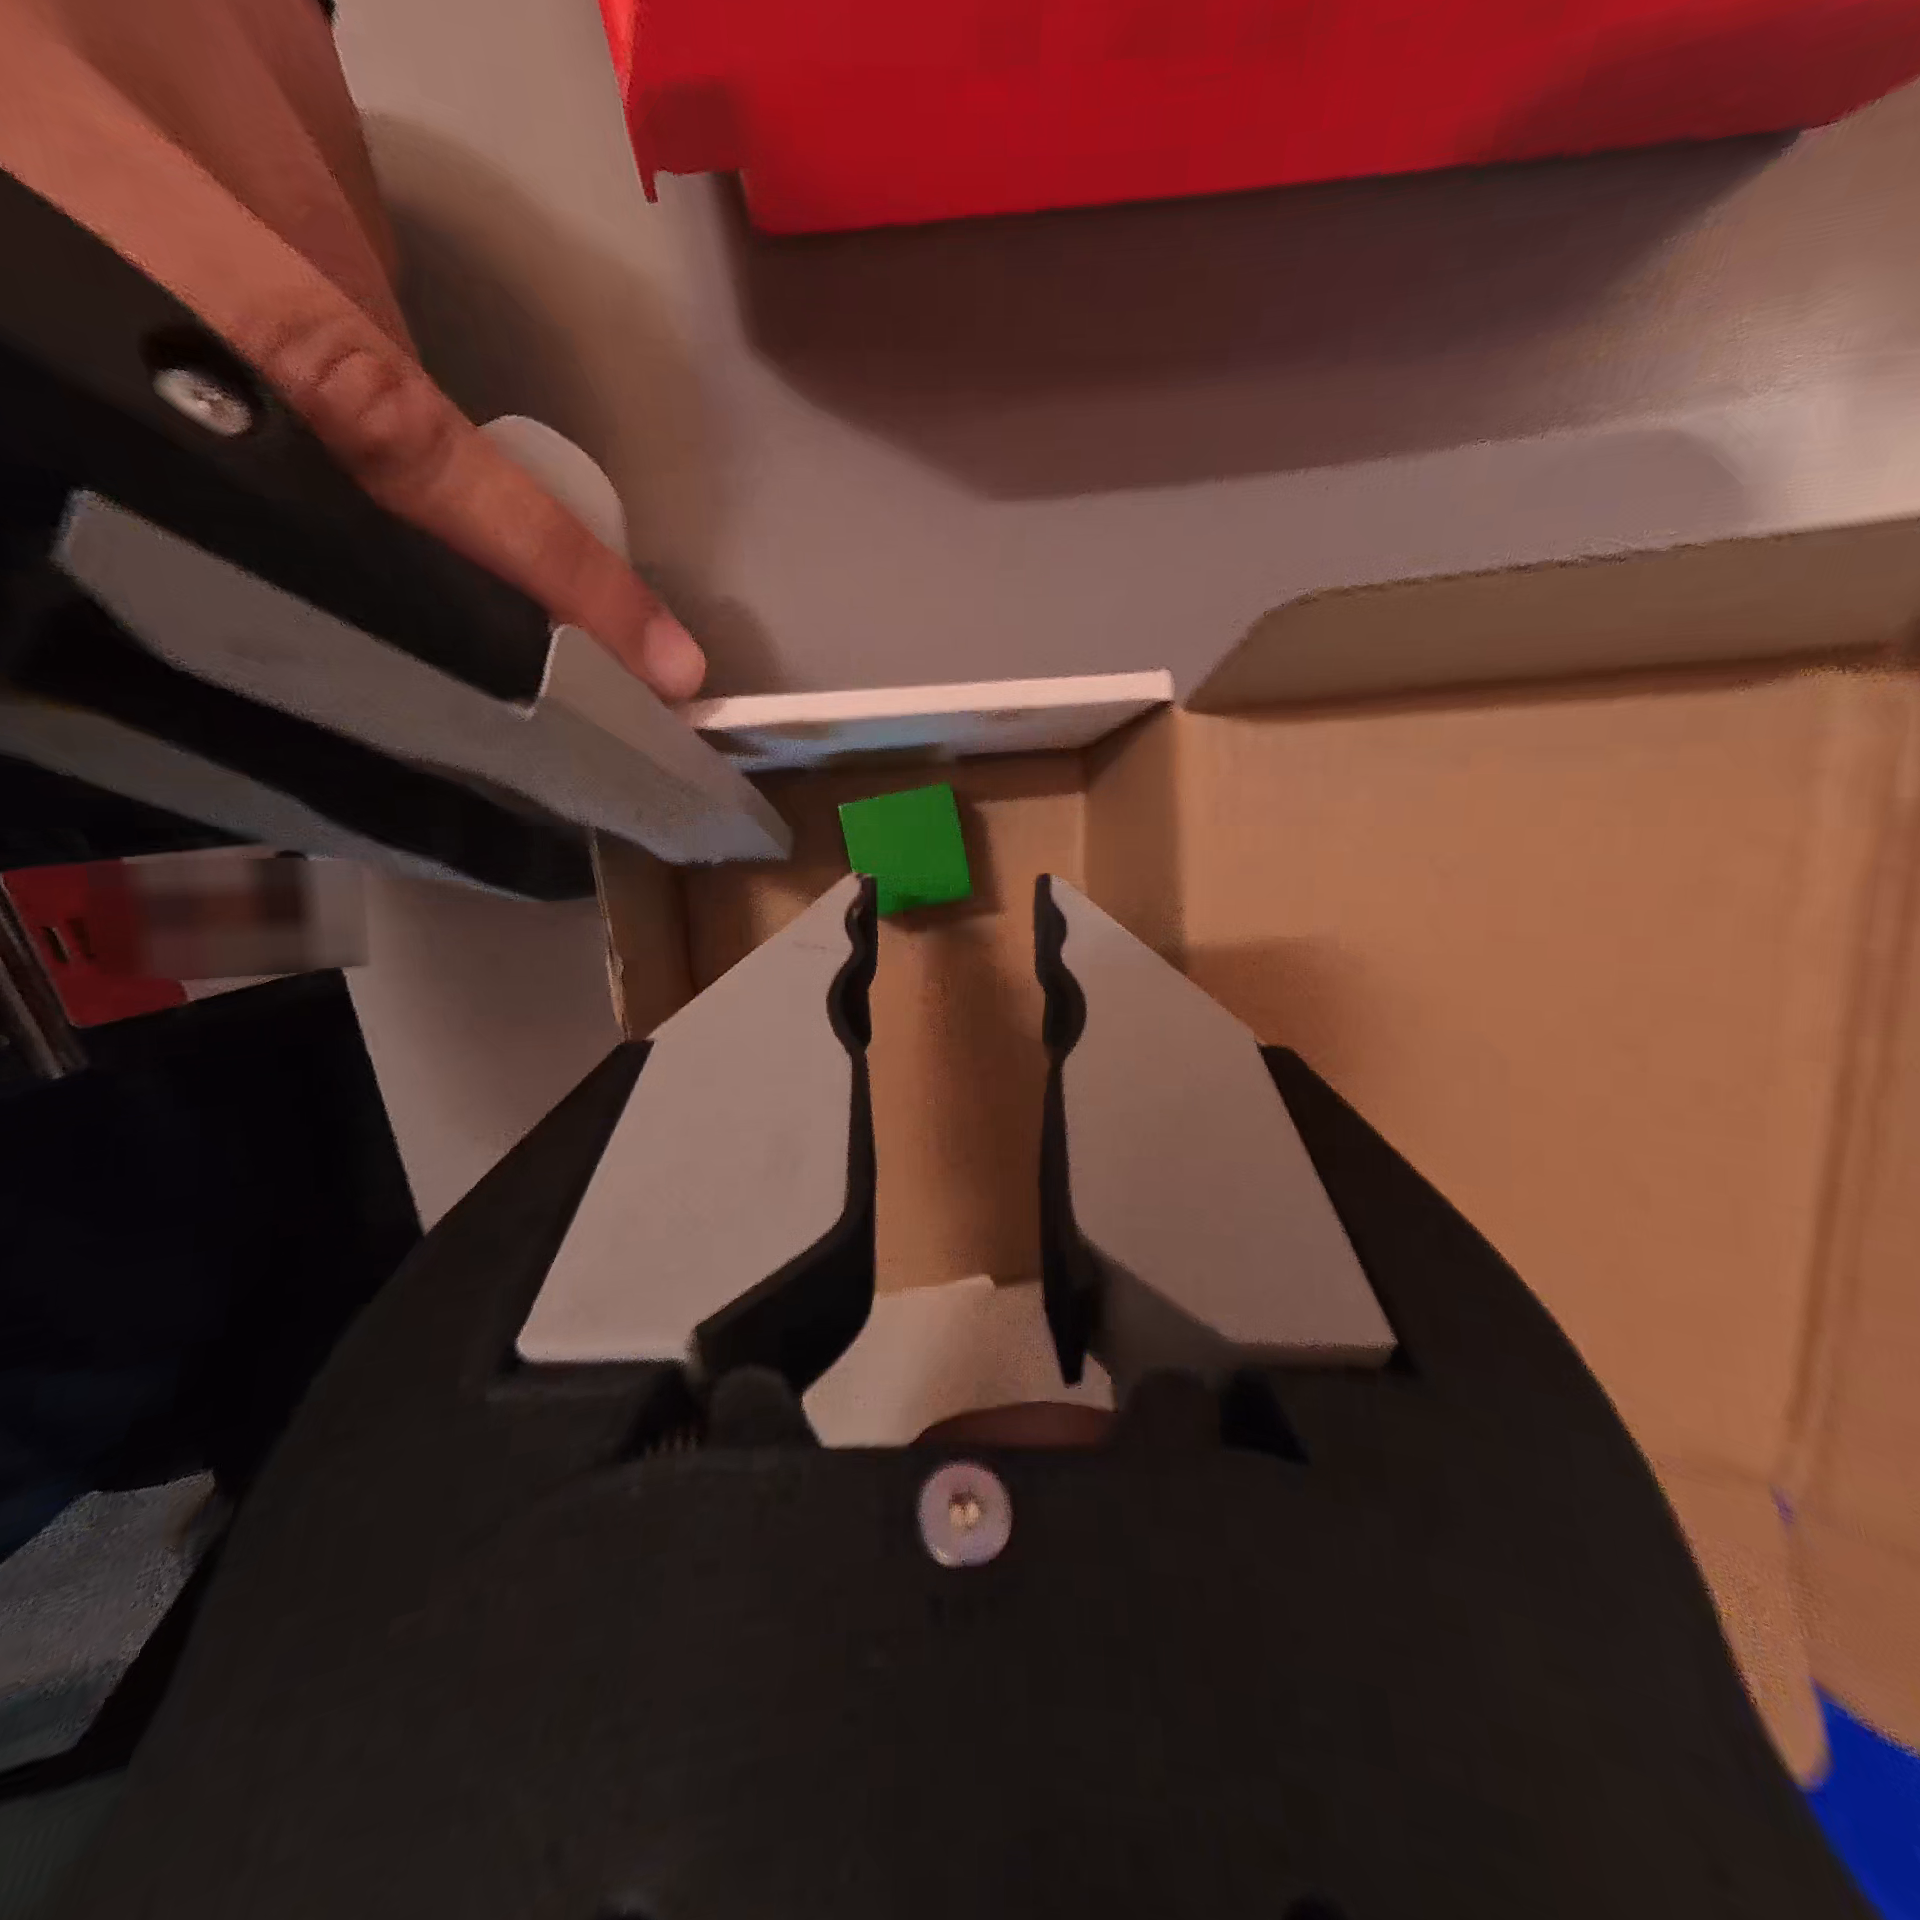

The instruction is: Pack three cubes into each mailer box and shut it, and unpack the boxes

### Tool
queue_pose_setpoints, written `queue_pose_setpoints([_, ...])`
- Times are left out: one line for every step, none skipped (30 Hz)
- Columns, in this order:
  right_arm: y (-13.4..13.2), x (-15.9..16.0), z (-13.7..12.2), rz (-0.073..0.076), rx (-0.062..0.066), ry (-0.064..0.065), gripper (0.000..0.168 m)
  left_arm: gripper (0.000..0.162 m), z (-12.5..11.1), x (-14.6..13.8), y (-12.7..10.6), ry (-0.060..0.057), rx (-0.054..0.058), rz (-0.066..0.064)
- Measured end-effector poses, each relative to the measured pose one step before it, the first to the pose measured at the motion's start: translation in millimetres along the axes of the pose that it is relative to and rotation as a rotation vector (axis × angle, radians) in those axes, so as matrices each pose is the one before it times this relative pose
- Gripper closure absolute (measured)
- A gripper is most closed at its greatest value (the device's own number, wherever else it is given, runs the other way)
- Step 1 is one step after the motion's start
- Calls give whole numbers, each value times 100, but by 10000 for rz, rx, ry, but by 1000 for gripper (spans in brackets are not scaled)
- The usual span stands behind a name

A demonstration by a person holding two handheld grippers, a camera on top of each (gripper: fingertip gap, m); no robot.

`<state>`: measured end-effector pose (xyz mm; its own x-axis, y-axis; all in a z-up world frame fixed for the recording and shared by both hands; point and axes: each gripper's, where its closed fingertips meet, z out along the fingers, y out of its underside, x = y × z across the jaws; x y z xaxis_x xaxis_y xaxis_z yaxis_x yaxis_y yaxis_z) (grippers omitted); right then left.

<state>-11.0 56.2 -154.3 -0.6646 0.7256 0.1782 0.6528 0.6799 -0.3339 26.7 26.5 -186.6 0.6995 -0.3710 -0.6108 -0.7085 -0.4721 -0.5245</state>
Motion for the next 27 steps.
queue_pose_setpoints([15,-190,969,-73,-141,-91,140,121,-20,-2,-7,15,16,-12])
queue_pose_setpoints([48,-146,866,-76,-132,-65,140,121,-1,-1,7,7,17,-4])
queue_pose_setpoints([-273,-203,527,-14,95,-154,149,121,1,-3,-15,2,23,8])
queue_pose_setpoints([-562,-42,174,123,290,-113,144,121,2,26,-128,10,78,8])
queue_pose_setpoints([-224,135,166,144,67,-16,144,121,-1,27,-61,25,11,-13])
queue_pose_setpoints([-85,57,108,54,3,-40,143,121,-8,-16,19,-3,-22,20])
queue_pose_setpoints([92,-83,-28,-103,-87,-58,143,121,-2,-3,25,2,1,27])
queue_pose_setpoints([125,17,-123,-170,-86,69,142,121,-23,10,21,10,6,-15])
queue_pose_setpoints([44,-56,-199,-113,-18,43,142,121,-11,18,20,26,7,-35])
queue_pose_setpoints([-97,-359,-220,-6,77,-164,142,121,-23,-7,31,5,-4,-7])
queue_pose_setpoints([-184,-381,-187,63,130,-209,141,122,-1,-1,0,-4,2,17])
queue_pose_setpoints([-73,-89,-49,31,55,-49,141,122,16,2,-29,2,12,6])
queue_pose_setpoints([174,170,101,-20,-95,99,138,122,17,1,-43,8,8,-9])
queue_pose_setpoints([358,229,255,-41,-209,131,137,122,36,-13,-57,-9,5,-4])
queue_pose_setpoints([429,189,399,-52,-241,121,137,121,29,13,-47,-9,-6,10])
queue_pose_setpoints([407,126,462,-59,-233,114,139,121,6,9,12,-8,-37,23])
queue_pose_setpoints([352,20,461,-89,-209,77,141,121,-5,5,55,-8,-42,18])
queue_pose_setpoints([285,-106,397,-124,-163,18,141,121,-14,0,45,-12,-35,13])
queue_pose_setpoints([92,-54,274,-128,-45,67,141,120,-10,13,43,-9,-26,15])
queue_pose_setpoints([-26,15,69,-80,52,80,142,120,-5,10,44,-10,-30,12])
queue_pose_setpoints([25,-138,-90,-3,33,-59,142,120,-7,3,13,2,-10,0])
queue_pose_setpoints([85,-230,-183,43,23,-145,143,120,-7,-5,-15,-4,10,-4])
queue_pose_setpoints([78,-137,-336,50,80,-85,143,120,9,17,-20,8,22,-11])
queue_pose_setpoints([112,45,-487,50,115,23,143,120,3,11,-17,11,22,-16])
queue_pose_setpoints([212,191,-631,77,117,78,143,120,-3,0,-3,7,4,-5])
queue_pose_setpoints([312,276,-744,126,117,84,143,120,-7,0,2,3,2,12])
queue_pose_setpoints([391,338,-822,167,124,78,143,120,-3,11,0,3,10,11])
